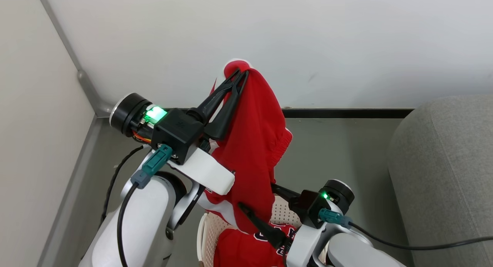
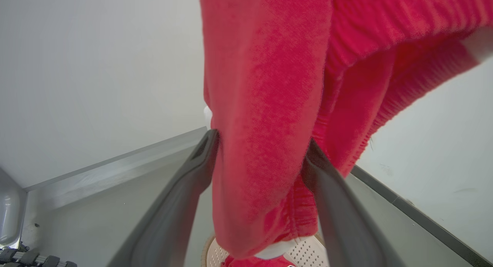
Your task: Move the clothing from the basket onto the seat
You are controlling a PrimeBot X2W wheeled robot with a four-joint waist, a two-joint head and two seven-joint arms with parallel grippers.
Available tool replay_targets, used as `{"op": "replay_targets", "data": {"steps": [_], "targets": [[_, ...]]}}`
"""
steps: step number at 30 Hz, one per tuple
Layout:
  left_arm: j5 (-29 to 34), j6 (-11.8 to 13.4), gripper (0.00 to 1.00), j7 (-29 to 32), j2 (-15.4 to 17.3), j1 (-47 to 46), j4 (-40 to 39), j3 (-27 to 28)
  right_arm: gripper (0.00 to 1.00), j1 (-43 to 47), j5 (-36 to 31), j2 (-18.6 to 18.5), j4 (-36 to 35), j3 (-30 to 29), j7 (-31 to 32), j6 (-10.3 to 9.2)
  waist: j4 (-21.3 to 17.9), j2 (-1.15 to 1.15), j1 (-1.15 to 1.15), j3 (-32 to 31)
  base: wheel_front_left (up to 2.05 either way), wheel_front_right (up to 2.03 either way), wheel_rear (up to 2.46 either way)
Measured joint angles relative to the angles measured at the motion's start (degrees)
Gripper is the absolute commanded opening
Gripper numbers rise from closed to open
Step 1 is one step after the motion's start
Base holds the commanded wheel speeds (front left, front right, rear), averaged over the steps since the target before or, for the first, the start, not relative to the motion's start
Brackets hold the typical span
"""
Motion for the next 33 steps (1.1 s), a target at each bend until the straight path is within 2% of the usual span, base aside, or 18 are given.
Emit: {"op": "replay_targets", "data": {"steps": [6,7,8,9,10,11,21,28,33], "targets": [[-0.57,-0.51,0.00,1.21,-0.70,-0.43,-0.67,-1.00,1.00,-2.63,1.13,1.14,2.38,0.30,-0.67,-0.01,1.10,0.00,0.00,-0.53,0.00,0.00,0.00],[-0.89,-0.51,0.00,1.43,-0.80,-0.45,-0.74,-1.11,0.95,-3.16,1.15,1.32,2.77,0.49,-0.69,-0.01,1.27,0.00,0.00,-0.59,0.00,0.00,0.00],[-0.92,-0.51,0.00,1.44,-0.85,-0.47,-0.75,-1.19,0.73,-3.53,1.14,1.46,3.00,0.56,-0.76,-0.01,1.44,0.00,0.00,-0.64,0.00,0.00,0.00],[-0.94,-0.51,0.00,1.68,-0.86,-0.47,-0.75,-1.22,0.42,-3.84,1.12,1.57,3.21,0.56,-1.13,-0.01,1.61,0.00,0.00,-0.68,0.00,0.00,0.00],[-1.16,-0.51,0.00,1.93,-0.88,-0.47,-0.75,-1.21,0.18,-4.28,0.94,1.57,3.41,0.59,-1.23,-0.01,1.76,0.00,0.00,-0.72,0.00,0.00,0.00],[-1.36,-0.51,0.00,1.93,-0.90,-0.47,-0.74,-1.21,0.00,-4.77,0.75,1.55,3.55,0.62,-1.29,-0.01,1.90,0.00,0.00,-0.75,0.00,0.00,0.00],[-3.47,0.11,0.00,2.44,-0.22,0.63,2.36,2.12,0.00,-5.19,1.93,1.09,3.37,-1.05,-2.24,-0.01,1.89,0.00,0.00,-0.63,0.00,0.00,0.00],[-4.95,0.67,0.00,2.40,0.10,3.62,5.68,3.31,0.00,-2.70,4.05,-1.87,1.07,-7.15,-2.25,-0.01,0.77,0.00,0.00,-0.49,0.00,0.00,0.00],[-5.43,1.18,0.00,0.81,-0.10,5.36,7.36,3.71,0.00,-2.21,4.47,-4.49,-4.32,-13.83,-2.26,-0.01,-0.54,0.00,0.00,-0.36,0.00,0.00,0.00]]}}
